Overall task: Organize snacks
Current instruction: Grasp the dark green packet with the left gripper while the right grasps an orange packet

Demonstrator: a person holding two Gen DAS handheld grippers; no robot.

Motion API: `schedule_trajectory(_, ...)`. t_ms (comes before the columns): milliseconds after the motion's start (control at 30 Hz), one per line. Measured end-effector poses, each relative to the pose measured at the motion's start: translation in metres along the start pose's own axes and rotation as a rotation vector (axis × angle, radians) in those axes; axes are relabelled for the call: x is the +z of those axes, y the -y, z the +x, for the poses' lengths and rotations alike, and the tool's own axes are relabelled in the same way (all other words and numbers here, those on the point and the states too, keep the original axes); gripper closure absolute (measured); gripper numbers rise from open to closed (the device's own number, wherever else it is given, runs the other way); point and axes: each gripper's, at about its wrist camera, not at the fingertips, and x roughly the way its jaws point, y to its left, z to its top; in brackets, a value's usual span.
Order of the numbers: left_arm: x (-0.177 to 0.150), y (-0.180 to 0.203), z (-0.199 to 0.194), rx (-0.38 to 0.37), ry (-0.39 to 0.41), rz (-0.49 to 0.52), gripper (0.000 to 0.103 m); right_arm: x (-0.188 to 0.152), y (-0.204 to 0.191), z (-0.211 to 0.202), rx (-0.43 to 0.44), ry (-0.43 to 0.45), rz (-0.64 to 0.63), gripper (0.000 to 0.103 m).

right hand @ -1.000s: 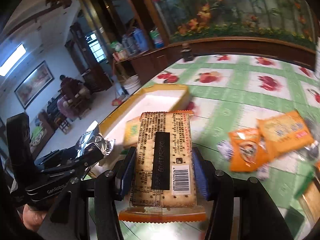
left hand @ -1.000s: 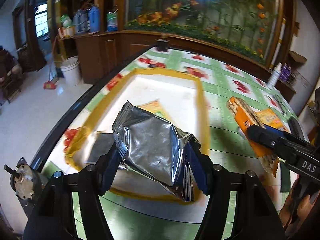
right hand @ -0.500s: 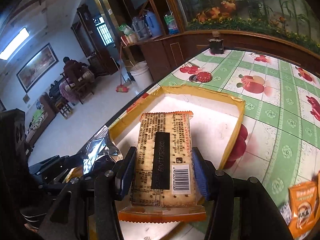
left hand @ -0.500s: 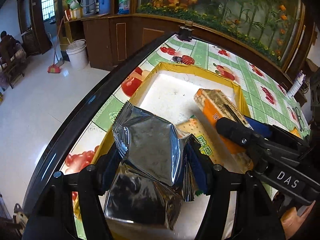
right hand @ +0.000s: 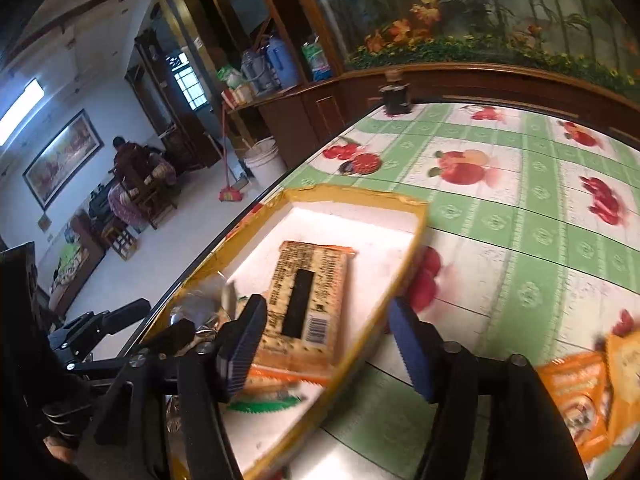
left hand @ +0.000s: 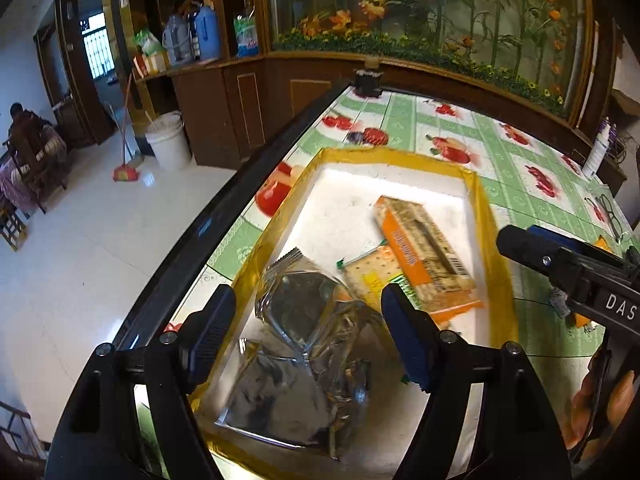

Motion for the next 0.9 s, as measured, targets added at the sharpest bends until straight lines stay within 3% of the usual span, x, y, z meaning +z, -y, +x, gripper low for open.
schedule_trajectory(133, -0.002, 0.021, -0.022, -0.007, 0.050, 0.048, 0.019, -0.013, 0.019, -0.037, -0.030, 0.049, 0.039, 0.025)
schedule_trajectory(267, -0.003, 0.042, -0.034, -0.030, 0.068, 0.090, 0.019, -0.029, 0.037, -0.070, -0.076, 0.086, 0.061, 0.020)
schedule_trajectory(567, -0.008, 0.085, -0.042, -0.088, 0.068, 0.134, 0.019, -0.072, 0.093, -0.131, -0.173, 0.129, 0.153, 0.020)
schedule_trajectory(900, -0.016, 0.118, -0.047, -0.124, 0.063, 0.177, 0.019, -0.096, 0.130, -0.171, -0.243, 0.153, 0.212, 0.019)
